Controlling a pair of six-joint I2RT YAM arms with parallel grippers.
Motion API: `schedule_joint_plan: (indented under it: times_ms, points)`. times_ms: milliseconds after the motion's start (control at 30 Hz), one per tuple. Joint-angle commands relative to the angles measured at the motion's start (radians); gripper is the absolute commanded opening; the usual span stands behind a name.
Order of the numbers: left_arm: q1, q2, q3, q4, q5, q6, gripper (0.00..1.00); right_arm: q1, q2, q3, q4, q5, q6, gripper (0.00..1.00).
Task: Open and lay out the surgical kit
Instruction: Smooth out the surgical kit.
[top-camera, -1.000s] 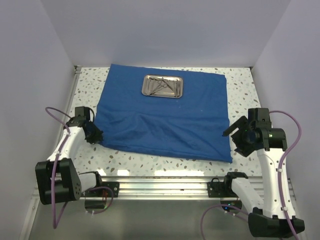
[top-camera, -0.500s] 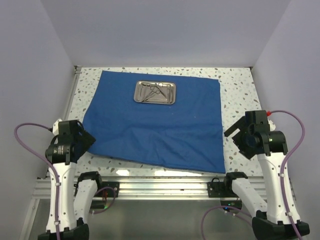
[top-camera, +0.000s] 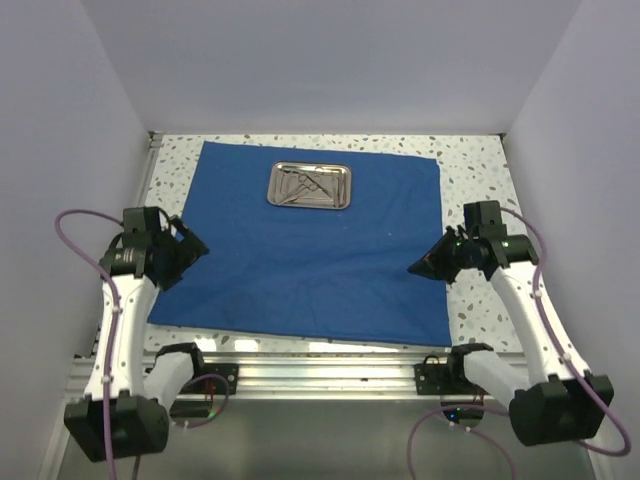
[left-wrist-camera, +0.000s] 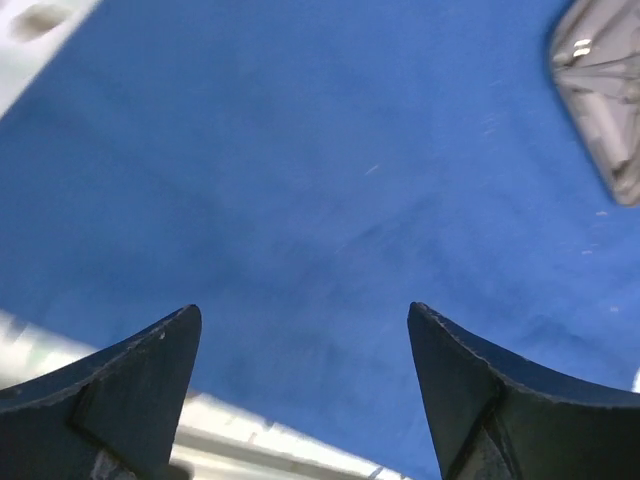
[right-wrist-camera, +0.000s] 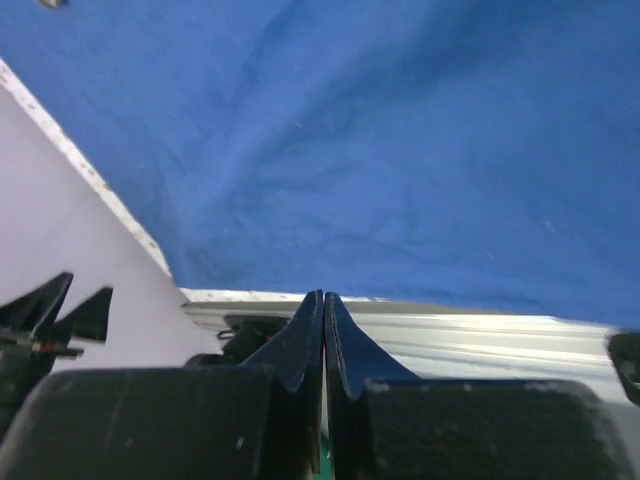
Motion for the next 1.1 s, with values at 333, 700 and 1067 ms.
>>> schedule_joint_plan:
  times_ms: [333, 700, 1067]
  points:
    - [-0.174, 0.780, 0.355, 0.547, 0.251, 0.163, 0.80, 0.044, 0.586, 0.173, 0.495, -0.173, -0.033, 0.00]
    - [-0.099, 1.087, 0.620, 0.541, 0.256, 0.249, 0.71, -0.012, 1.054, 0.625, 0.323, 0.006, -0.238, 0.00]
    - [-0.030, 1.282, 0.841, 0.411, 0.146, 0.315, 0.75, -0.090, 1.277, 1.098, 0.039, 0.406, -0.418, 0.00]
